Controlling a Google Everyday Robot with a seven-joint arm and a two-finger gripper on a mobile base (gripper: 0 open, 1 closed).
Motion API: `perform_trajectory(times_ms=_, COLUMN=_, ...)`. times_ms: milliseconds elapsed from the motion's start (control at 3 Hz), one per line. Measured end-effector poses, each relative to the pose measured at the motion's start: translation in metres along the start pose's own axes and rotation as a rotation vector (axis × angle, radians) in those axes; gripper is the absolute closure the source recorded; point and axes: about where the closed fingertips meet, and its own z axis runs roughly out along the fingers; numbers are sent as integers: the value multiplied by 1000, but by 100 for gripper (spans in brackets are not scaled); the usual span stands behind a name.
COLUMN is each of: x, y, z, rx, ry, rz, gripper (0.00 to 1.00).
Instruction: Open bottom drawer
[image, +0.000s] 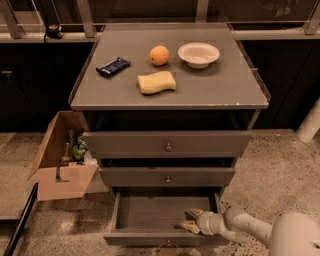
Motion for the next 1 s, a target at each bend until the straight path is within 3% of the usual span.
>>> perform_trajectory(times_ms=333, x=-4, y=-7, z=2, rx=0, ry=0, rz=0, gripper=0)
perform_trajectory(times_ms=1000, x=-14, y=-25, z=7, rx=0, ry=0, rz=0, gripper=0)
